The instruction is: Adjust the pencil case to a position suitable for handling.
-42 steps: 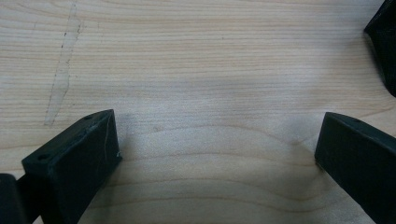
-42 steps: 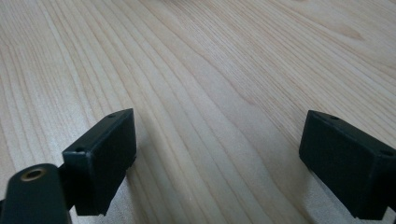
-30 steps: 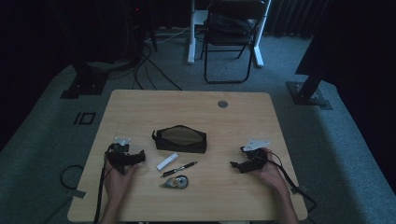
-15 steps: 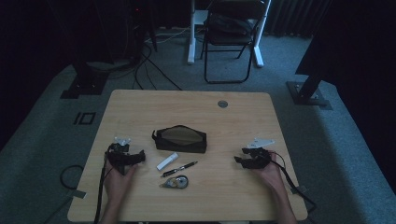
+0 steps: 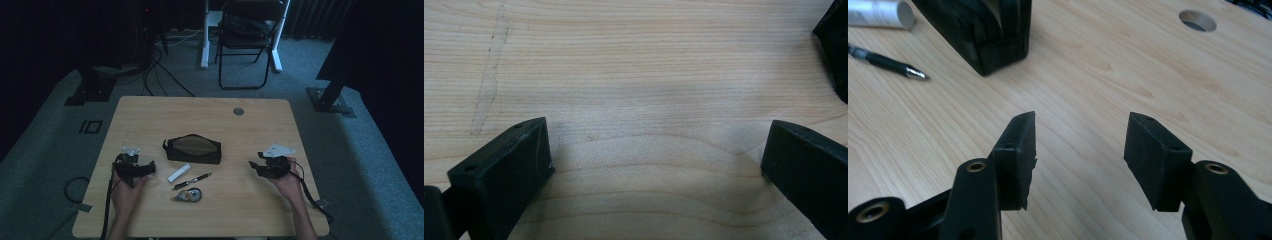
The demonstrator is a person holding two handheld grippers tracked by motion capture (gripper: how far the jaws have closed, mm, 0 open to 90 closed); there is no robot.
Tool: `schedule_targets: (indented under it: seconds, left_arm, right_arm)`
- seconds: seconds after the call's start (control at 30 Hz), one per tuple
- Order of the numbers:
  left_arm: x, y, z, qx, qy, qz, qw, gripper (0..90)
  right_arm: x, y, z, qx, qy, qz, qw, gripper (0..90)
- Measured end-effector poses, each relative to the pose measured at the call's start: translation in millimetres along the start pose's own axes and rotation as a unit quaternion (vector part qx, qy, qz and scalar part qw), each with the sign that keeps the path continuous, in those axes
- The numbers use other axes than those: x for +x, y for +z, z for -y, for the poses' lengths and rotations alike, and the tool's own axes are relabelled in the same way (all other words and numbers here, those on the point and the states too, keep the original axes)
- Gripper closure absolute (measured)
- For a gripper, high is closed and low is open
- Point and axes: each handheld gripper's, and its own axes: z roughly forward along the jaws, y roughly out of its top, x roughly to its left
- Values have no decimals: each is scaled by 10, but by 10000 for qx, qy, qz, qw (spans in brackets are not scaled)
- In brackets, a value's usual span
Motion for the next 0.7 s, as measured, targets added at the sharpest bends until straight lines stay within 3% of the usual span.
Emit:
schedule_targets:
  seconds: [0.17, 0.7]
  left_arm:
    - [-1, 0, 0, 1, 13, 10, 10000, 0]
    - [-2, -1, -1, 8, 17, 15, 10000, 0]
  right_arm:
    - [80, 7, -114, -48, -174, -40, 9998, 471]
    - [220, 246, -484, -278, -331, -184, 9989, 505]
